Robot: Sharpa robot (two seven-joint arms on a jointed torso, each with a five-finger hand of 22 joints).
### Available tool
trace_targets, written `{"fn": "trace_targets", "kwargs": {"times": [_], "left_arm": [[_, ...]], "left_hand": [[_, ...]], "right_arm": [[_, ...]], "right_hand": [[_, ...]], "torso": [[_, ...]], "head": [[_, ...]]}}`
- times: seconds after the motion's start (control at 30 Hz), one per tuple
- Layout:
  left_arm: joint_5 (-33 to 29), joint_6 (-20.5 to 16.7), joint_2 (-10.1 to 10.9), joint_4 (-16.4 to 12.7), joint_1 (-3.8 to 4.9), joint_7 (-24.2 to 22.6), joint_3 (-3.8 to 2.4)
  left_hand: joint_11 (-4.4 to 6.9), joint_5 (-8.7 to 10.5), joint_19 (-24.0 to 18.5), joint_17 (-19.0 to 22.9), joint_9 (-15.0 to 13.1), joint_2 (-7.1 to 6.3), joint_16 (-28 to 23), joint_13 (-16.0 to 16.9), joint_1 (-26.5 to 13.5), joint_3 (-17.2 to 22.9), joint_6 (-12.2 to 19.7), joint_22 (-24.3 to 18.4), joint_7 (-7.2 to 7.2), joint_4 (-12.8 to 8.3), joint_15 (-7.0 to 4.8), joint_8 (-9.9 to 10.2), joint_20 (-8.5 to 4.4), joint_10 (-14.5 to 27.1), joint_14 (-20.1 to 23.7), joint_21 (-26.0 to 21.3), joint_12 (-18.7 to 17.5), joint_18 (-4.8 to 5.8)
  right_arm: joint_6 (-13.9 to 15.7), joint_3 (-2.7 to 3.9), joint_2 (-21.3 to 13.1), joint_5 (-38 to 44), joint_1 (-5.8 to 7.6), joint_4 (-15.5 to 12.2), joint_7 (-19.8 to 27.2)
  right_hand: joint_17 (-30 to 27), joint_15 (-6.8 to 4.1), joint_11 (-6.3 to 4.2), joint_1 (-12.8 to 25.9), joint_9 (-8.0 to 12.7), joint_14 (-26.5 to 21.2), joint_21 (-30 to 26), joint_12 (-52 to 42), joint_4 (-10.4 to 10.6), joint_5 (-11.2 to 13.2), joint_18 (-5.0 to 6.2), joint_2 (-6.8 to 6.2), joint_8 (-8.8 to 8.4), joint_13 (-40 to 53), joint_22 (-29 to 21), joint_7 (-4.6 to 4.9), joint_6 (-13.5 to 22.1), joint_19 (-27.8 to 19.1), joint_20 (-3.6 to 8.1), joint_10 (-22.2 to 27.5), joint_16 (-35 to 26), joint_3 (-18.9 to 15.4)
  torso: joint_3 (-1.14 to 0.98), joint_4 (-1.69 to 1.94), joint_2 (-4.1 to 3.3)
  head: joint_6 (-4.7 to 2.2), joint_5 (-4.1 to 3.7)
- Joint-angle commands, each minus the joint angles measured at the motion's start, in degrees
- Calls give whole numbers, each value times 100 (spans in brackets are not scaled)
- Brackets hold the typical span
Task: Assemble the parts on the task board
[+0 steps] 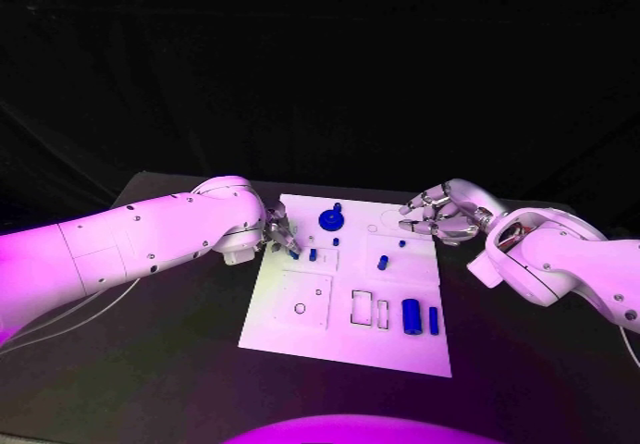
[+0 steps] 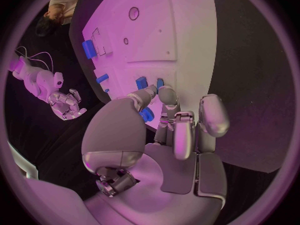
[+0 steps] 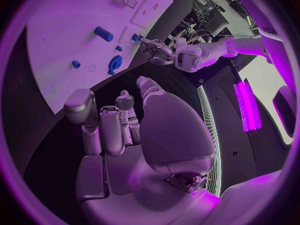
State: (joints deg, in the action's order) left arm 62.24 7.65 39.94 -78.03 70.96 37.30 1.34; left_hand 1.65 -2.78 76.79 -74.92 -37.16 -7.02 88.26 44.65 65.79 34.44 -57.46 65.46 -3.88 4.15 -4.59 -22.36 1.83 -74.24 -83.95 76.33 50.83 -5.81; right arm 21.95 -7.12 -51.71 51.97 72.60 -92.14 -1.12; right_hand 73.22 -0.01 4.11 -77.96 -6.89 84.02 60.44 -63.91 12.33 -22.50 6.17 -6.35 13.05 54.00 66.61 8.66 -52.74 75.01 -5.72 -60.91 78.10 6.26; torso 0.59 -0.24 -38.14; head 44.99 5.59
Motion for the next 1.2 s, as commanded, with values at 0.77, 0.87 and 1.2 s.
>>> {"fn": "trace_targets", "kwargs": {"times": [0.77,0.87,1.2], "left_arm": [[30,316,-33,45,-6,75,-1],[28,317,-42,49,-6,76,-1],[15,255,-70,82,-5,86,-1]], "left_hand": [[35,-7,22,-1307,-10,-90,34,2,-140,-42,-246,10,190,66,-47,-69,-35,-26,-545,19,34,57],[37,-7,23,-1306,-13,-108,33,12,-170,-55,-252,11,193,87,-50,-79,-39,-33,-545,20,44,57],[37,-7,23,-1306,-15,-197,33,3,-385,-163,-269,9,192,268,-53,-113,-47,-41,-545,16,42,58]], "right_arm": [[-73,0,4,29,-18,7,48],[-73,0,7,28,-20,8,49],[-69,0,6,26,-21,8,48]], "right_hand": [[-5,-41,-13,46,-5,195,-20,18,38,-30,33,5,34,-2,-5,14,41,-33,6,32,-29,4],[-5,-41,-13,46,-5,195,-20,18,38,-30,33,5,34,-2,-5,14,41,-33,6,32,-29,4],[-5,-41,-13,46,-5,195,-20,18,38,-30,33,5,34,-2,-5,14,41,-33,6,32,-29,4]], "torso": [[6,3,-2],[4,0,-2],[1,-1,0]], "head": [[11,6],[21,8],[19,11]]}}
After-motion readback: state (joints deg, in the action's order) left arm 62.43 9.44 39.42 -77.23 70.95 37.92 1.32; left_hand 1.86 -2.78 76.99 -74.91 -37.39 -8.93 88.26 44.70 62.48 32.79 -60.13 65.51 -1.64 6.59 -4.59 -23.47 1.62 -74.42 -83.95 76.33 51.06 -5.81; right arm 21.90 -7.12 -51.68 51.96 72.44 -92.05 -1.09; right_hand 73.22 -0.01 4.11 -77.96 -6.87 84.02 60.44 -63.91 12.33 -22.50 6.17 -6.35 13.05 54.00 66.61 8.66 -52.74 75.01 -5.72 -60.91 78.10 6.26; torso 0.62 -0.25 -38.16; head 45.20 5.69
